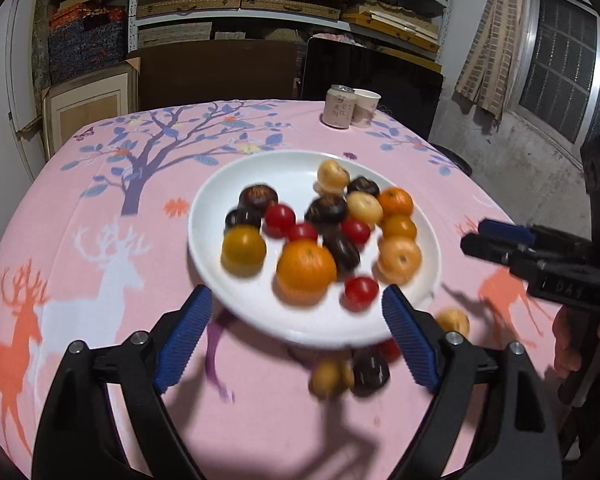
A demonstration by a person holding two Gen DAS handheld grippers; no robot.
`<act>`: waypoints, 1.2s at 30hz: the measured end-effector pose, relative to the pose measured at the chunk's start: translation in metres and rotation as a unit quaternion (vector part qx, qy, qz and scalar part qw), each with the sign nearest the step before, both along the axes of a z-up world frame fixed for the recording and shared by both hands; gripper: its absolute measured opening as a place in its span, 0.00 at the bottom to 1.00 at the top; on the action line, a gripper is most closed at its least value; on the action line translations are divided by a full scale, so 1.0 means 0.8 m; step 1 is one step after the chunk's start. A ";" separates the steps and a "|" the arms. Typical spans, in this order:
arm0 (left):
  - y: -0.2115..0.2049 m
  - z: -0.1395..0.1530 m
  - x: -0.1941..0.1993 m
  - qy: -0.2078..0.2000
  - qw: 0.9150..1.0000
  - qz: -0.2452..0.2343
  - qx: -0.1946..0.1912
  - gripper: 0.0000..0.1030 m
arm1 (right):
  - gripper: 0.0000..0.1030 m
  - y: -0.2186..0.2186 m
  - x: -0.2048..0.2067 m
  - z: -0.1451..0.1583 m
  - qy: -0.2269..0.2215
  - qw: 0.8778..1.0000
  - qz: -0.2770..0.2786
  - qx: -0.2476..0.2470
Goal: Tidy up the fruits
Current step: 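Grasp a small olive-brown fruit with the left tool while the right tool grasps the striped pale yellow fruit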
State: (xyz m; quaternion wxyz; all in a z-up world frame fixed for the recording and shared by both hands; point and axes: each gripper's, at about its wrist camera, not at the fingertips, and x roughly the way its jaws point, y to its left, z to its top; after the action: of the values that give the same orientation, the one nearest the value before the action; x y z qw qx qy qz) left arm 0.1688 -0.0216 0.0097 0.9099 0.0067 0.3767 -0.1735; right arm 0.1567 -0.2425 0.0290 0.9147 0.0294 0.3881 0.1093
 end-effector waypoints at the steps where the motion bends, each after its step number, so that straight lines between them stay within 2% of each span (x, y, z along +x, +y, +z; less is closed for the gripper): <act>1: 0.004 -0.004 -0.015 0.000 1.000 0.004 -0.003 0.92 | 0.58 0.001 -0.016 -0.009 -0.002 1.000 -0.001 -0.011; 3: 0.007 -0.018 -0.037 0.010 1.000 0.000 -0.003 0.92 | 0.58 0.003 -0.040 -0.027 0.001 1.000 -0.007 -0.027; 5: 0.005 -0.030 -0.051 0.010 1.000 0.002 0.013 0.92 | 0.58 0.006 -0.050 -0.044 0.011 0.999 -0.009 -0.030; 8: 0.006 -0.042 -0.065 0.024 1.000 0.006 0.015 0.92 | 0.58 0.017 -0.044 -0.060 0.031 0.998 -0.009 -0.047; 12: 0.004 -0.049 -0.080 0.026 0.999 0.003 0.031 0.92 | 0.58 0.034 -0.031 -0.065 0.031 0.998 0.004 -0.056; 13: 0.002 -0.049 -0.082 0.025 0.999 0.001 0.035 0.92 | 0.53 0.038 -0.026 -0.068 0.043 0.998 0.012 -0.047; 14: 0.001 -0.049 -0.086 0.023 0.999 -0.002 0.039 0.92 | 0.39 0.040 -0.024 -0.071 0.052 0.998 0.020 -0.039; 15: 0.000 -0.050 -0.089 0.022 0.999 -0.005 0.043 0.92 | 0.36 0.045 -0.024 -0.073 0.061 0.997 0.027 -0.039; 17: -0.005 -0.050 -0.092 0.019 0.998 -0.012 0.055 0.92 | 0.35 0.052 -0.032 -0.072 0.047 0.997 0.023 -0.057; 18: -0.008 -0.050 -0.093 0.017 0.998 -0.016 0.061 0.92 | 0.35 0.052 -0.036 -0.072 0.041 0.997 0.024 -0.053; 21: -0.022 -0.053 -0.092 0.013 0.996 -0.029 0.086 0.92 | 0.35 0.035 -0.051 -0.065 0.014 1.000 0.016 0.000; 23: -0.035 -0.060 -0.091 0.008 0.992 -0.034 0.125 0.91 | 0.35 0.017 -0.058 -0.059 -0.006 0.999 0.004 0.037; 25: -0.042 -0.065 -0.087 0.006 0.987 -0.035 0.155 0.81 | 0.35 0.004 -0.061 -0.057 -0.013 0.998 -0.006 0.057; 26: -0.043 -0.066 -0.082 0.007 0.987 -0.035 0.160 0.81 | 0.35 0.000 -0.061 -0.058 -0.013 0.998 -0.008 0.065; 31: -0.038 -0.070 -0.052 0.028 0.988 -0.030 0.146 0.79 | 0.35 -0.001 -0.057 -0.063 -0.004 0.997 0.001 0.082; 36: -0.037 -0.078 -0.027 0.043 0.989 -0.020 0.141 0.72 | 0.35 -0.010 -0.052 -0.067 0.004 0.995 -0.005 0.102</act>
State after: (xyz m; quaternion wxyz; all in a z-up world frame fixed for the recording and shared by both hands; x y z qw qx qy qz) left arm 0.1469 -0.0510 -0.0524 0.8790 0.1351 0.4360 -0.1374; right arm 0.1148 -0.2501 -0.0247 0.9059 0.1246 0.3782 0.1438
